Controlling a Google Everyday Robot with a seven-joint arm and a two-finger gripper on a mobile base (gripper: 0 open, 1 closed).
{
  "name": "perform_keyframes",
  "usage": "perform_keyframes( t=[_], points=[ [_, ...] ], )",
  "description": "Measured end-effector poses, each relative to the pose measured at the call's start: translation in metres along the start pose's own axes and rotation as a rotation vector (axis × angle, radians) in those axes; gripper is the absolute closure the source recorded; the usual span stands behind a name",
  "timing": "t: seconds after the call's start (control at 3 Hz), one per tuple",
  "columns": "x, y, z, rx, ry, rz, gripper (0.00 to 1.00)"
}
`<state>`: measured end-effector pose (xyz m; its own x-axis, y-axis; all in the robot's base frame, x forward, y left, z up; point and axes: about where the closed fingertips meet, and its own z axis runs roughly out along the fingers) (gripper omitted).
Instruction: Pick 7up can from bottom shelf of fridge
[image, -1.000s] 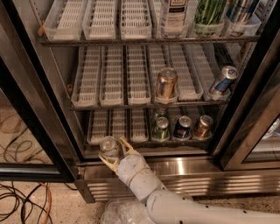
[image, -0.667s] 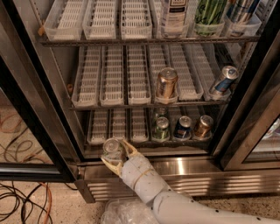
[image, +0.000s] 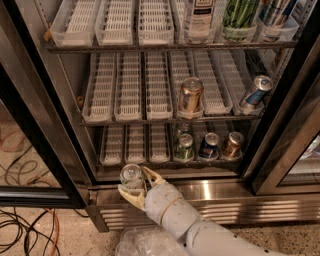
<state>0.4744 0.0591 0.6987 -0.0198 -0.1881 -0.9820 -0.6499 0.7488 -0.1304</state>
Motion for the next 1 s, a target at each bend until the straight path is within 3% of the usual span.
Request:
perform_keyframes(
  t=[0.33,0.67,1.0],
  points=[
    [-0.003,0.004,-0.013,-0.008,0.01,0.011,1.0],
    [-0.013,0.016,-0.037,0.021,0.019,0.011,1.0],
    [-0.013,0.016,-0.037,0.021,0.019,0.011,1.0]
  ],
)
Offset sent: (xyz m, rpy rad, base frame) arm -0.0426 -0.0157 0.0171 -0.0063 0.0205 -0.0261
